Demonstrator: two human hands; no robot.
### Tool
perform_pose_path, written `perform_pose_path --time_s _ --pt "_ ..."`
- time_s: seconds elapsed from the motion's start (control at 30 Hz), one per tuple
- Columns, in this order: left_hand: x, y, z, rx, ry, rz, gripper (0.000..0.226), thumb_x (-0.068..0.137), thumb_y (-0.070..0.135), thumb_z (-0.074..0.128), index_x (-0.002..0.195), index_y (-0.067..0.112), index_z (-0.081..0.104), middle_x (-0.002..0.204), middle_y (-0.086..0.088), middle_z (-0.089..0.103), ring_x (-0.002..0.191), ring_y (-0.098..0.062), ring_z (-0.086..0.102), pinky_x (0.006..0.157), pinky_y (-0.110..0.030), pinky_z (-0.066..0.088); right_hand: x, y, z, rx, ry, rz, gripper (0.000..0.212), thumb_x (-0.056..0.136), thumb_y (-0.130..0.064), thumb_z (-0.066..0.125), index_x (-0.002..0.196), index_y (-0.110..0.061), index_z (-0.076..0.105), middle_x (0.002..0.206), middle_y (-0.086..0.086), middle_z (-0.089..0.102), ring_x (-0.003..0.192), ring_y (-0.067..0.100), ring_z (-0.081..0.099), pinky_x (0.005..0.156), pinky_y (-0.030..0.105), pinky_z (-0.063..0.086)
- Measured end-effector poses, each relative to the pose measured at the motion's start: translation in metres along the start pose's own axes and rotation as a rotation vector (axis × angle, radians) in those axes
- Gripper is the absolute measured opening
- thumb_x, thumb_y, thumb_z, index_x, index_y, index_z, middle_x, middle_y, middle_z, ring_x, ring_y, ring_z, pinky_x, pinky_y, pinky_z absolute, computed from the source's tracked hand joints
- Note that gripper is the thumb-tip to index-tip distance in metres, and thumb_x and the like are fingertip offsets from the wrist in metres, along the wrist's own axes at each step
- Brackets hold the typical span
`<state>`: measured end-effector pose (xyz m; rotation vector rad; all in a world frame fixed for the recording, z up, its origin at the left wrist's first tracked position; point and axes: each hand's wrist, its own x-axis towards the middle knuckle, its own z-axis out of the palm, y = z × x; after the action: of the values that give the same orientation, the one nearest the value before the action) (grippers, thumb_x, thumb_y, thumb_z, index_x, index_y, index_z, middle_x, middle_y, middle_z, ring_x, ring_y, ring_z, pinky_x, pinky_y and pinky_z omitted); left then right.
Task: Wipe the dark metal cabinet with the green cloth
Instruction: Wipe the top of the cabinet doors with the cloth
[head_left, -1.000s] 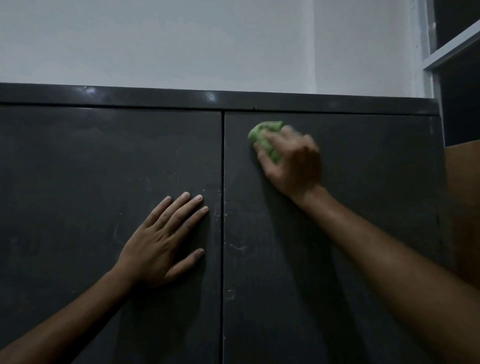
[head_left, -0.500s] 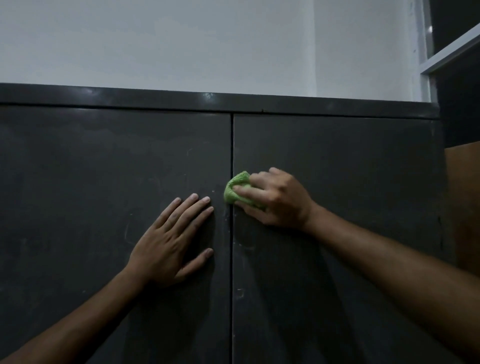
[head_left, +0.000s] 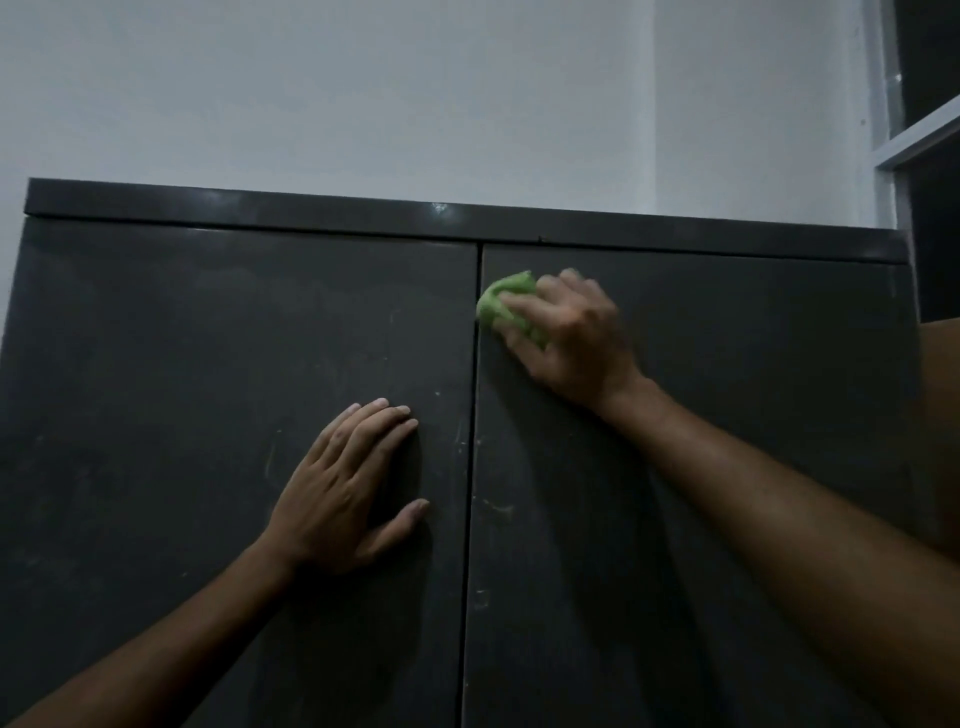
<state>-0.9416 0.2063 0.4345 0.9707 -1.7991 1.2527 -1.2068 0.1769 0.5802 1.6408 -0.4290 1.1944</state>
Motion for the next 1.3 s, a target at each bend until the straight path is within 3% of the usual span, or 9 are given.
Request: perform_pose_path --time_s 0.07,0.17,0.23,0.4,0.57,0.77,0.93,1.13,1.3 --pt "-0.007 -0.001 -0.002 -0.023 0.011 -0.033 0.079 0.091 0.063 0.049 0.145 0.004 0.046 0.152 -0.013 0.041 0.146 -0.026 0.032 0.125 -0.037 0.016 -0.004 -0.017 0.008 0.026 0.056 0.138 0.026 0.090 -0.037 0.065 0.105 -0.018 0.074 0.090 0.008 0.066 0.080 0.031 0.057 0.067 0.039 0.045" --pt "-0.022 -0.011 -0.010 0.013 -0.028 -0.015 0.079 0.093 0.063 0.046 0.146 0.005 0.044 0.152 -0.014 0.041 0.147 -0.026 0.031 0.124 -0.039 0.018 -0.031 -0.046 0.015 0.093 -0.157 -0.291 0.031 0.092 -0.039 0.062 0.109 -0.015 0.071 0.093 0.008 0.066 0.078 0.026 0.056 0.065 0.036 0.042" --pt "-0.030 -0.024 -0.018 0.057 -0.071 0.002 0.080 0.094 0.065 0.043 0.147 0.006 0.042 0.153 -0.015 0.040 0.147 -0.026 0.029 0.125 -0.038 0.015 -0.019 -0.034 0.009 0.092 -0.210 -0.400 0.029 0.093 -0.037 0.064 0.107 -0.013 0.072 0.092 0.009 0.068 0.077 0.025 0.058 0.064 0.035 0.043" --pt "-0.039 -0.057 -0.028 0.119 -0.119 0.013 0.085 0.092 0.068 0.041 0.151 0.006 0.035 0.156 -0.016 0.037 0.148 -0.028 0.026 0.123 -0.043 0.018 0.018 -0.025 0.012 0.022 0.071 0.095 0.027 0.093 -0.032 0.063 0.099 -0.008 0.072 0.086 0.013 0.069 0.075 0.032 0.059 0.067 0.038 0.044" --pt "-0.044 -0.067 -0.028 0.120 -0.135 0.075 0.087 0.092 0.068 0.040 0.151 0.004 0.034 0.159 -0.016 0.032 0.150 -0.028 0.021 0.125 -0.040 0.011 -0.031 -0.063 0.013 0.101 -0.258 -0.418 0.030 0.096 -0.035 0.060 0.103 -0.007 0.071 0.084 0.009 0.067 0.072 0.024 0.056 0.065 0.036 0.043" --pt "-0.047 -0.073 -0.026 0.088 -0.113 0.110 0.086 0.093 0.067 0.040 0.152 0.006 0.033 0.160 -0.014 0.030 0.152 -0.028 0.021 0.123 -0.043 0.015 0.016 -0.062 0.019 0.018 0.097 0.199 0.026 0.091 -0.029 0.068 0.093 -0.003 0.067 0.076 0.015 0.063 0.064 0.029 0.055 0.062 0.036 0.045" --pt "-0.047 -0.077 -0.025 0.069 -0.119 0.128 0.086 0.094 0.067 0.040 0.154 0.006 0.031 0.162 -0.013 0.027 0.153 -0.027 0.019 0.125 -0.042 0.013 -0.027 -0.095 0.024 0.071 -0.245 -0.351 0.029 0.094 -0.035 0.062 0.089 -0.007 0.067 0.079 0.010 0.063 0.069 0.026 0.054 0.062 0.037 0.043" --pt "-0.053 -0.084 -0.027 0.016 -0.110 0.145 0.082 0.095 0.064 0.042 0.153 0.006 0.034 0.161 -0.011 0.028 0.153 -0.025 0.019 0.126 -0.041 0.010 0.020 -0.076 0.028 -0.022 0.083 0.187 0.025 0.090 -0.030 0.067 0.093 -0.006 0.069 0.085 0.013 0.065 0.077 0.032 0.056 0.067 0.041 0.046" --pt "-0.065 -0.108 -0.038 0.034 -0.107 0.134 0.081 0.094 0.063 0.043 0.151 0.006 0.036 0.160 -0.012 0.032 0.152 -0.026 0.021 0.125 -0.042 0.012 -0.018 -0.098 0.030 0.044 -0.236 -0.411 0.029 0.092 -0.036 0.063 0.098 -0.008 0.069 0.086 0.011 0.063 0.075 0.027 0.054 0.065 0.037 0.042"
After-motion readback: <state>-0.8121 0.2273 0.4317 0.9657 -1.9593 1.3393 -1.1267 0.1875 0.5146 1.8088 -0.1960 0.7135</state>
